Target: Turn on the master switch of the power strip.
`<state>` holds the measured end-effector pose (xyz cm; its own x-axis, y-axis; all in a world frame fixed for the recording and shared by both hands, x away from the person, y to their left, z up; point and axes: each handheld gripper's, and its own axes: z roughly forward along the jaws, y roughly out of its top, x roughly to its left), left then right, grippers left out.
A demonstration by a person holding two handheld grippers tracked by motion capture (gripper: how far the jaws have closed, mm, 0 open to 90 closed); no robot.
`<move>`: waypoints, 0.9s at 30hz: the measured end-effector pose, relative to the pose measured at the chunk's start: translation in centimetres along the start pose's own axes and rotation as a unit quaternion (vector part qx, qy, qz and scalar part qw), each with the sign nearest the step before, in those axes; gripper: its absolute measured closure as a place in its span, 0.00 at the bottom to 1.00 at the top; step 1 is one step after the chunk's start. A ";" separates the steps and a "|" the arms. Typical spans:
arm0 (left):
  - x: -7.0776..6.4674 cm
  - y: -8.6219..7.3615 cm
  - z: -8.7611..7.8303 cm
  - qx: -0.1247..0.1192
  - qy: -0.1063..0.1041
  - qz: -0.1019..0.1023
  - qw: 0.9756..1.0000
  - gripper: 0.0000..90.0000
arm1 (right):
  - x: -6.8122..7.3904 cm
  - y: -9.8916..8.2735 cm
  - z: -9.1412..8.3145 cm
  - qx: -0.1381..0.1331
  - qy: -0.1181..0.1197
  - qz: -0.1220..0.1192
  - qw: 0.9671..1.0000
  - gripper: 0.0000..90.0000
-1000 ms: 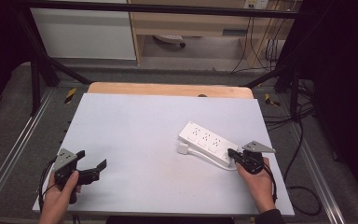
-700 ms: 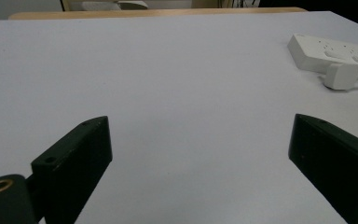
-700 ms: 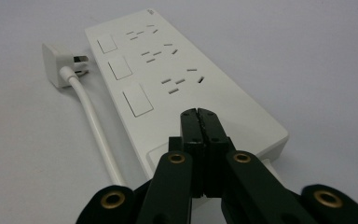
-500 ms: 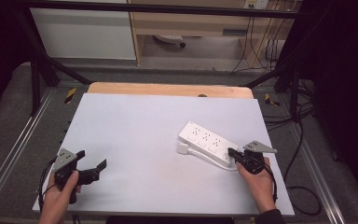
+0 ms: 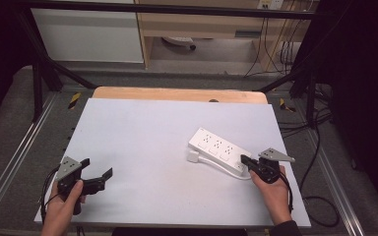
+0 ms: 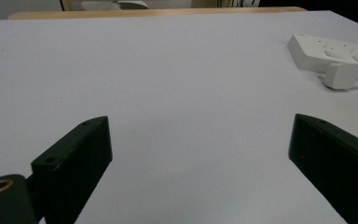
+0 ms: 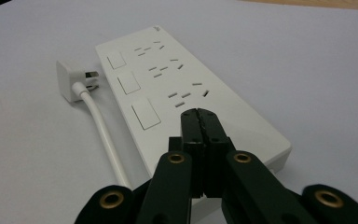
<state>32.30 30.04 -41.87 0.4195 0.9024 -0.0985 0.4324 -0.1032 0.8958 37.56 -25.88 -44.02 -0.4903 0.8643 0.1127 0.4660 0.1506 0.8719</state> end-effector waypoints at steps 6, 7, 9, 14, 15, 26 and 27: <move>0.0 0.0 0.0 0.000 0.000 0.000 1.000 0.07 | 0.1 0.0 0.1 -0.001 0.005 0.001 1.000 0.99; 0.0 0.0 0.0 0.000 0.000 0.000 1.000 0.07 | 0.1 0.0 0.0 -0.002 0.006 0.002 1.000 0.99; 0.0 0.0 0.0 0.000 0.000 -0.001 1.000 0.07 | 0.0 0.0 0.0 -0.005 0.005 0.004 1.000 0.98; 0.0 0.0 0.0 0.000 -0.001 0.000 1.000 0.07 | 0.0 0.0 0.0 -0.007 0.007 0.003 1.000 0.95; 0.0 0.0 0.0 0.001 0.000 -0.001 1.000 0.07 | 0.1 0.0 0.0 -0.008 0.008 0.003 1.000 0.94; 0.0 0.0 0.0 0.001 -0.001 0.000 1.000 0.07 | 0.2 0.2 -0.2 -0.017 0.013 0.007 1.000 0.88; 0.0 0.0 0.0 0.001 -0.001 0.000 1.000 0.07 | 0.2 0.2 -0.2 -0.019 0.014 0.008 1.000 0.87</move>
<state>32.28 30.06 -41.89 0.4208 0.9017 -0.0995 0.4337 -0.1036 0.8951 37.40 -25.77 -43.71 -0.5033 0.8529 0.1390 0.4463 0.1188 0.8869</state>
